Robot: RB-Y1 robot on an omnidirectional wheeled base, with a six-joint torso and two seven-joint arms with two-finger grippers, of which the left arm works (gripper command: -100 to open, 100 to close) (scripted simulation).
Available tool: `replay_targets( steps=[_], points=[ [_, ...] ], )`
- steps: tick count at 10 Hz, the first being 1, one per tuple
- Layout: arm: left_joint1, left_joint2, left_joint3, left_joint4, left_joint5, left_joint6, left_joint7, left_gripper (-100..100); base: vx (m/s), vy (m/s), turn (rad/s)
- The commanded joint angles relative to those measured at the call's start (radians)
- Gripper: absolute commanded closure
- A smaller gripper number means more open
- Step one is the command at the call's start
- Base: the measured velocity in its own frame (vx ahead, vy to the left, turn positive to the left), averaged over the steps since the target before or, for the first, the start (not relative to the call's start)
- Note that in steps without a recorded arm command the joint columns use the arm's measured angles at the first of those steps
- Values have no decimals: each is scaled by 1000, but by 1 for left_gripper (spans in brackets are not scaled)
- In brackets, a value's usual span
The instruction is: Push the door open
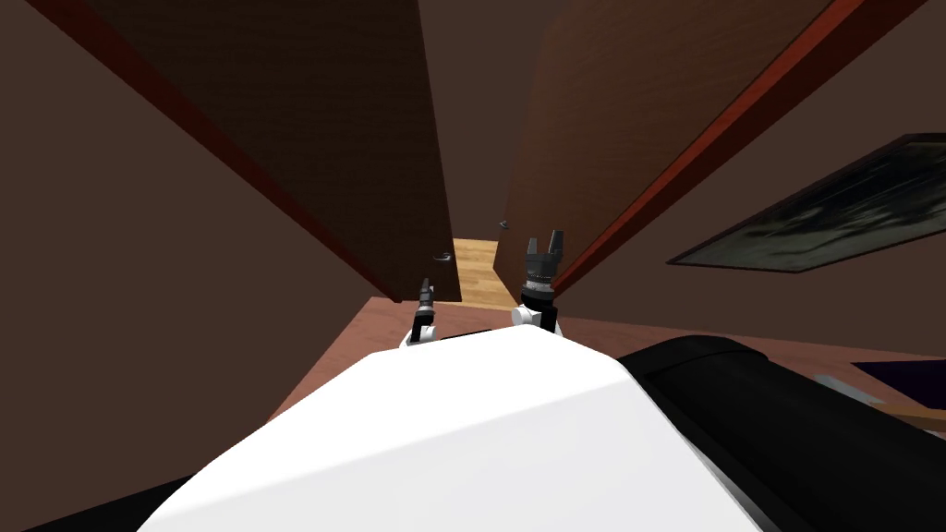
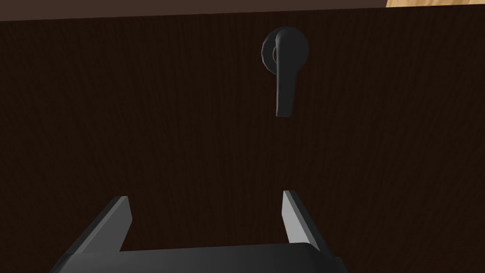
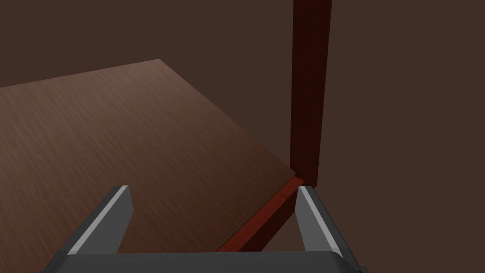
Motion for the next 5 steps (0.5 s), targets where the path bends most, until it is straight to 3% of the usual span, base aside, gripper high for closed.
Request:
replay_targets(
  steps=[1, 5],
  points=[
    [-11, -4, -2, 29, 1, -10, -1, -100, 19, 76, -27],
    [-45, -22, -12, 117, 5, -20, -4, -100, 26, 82, -113]
  ],
)
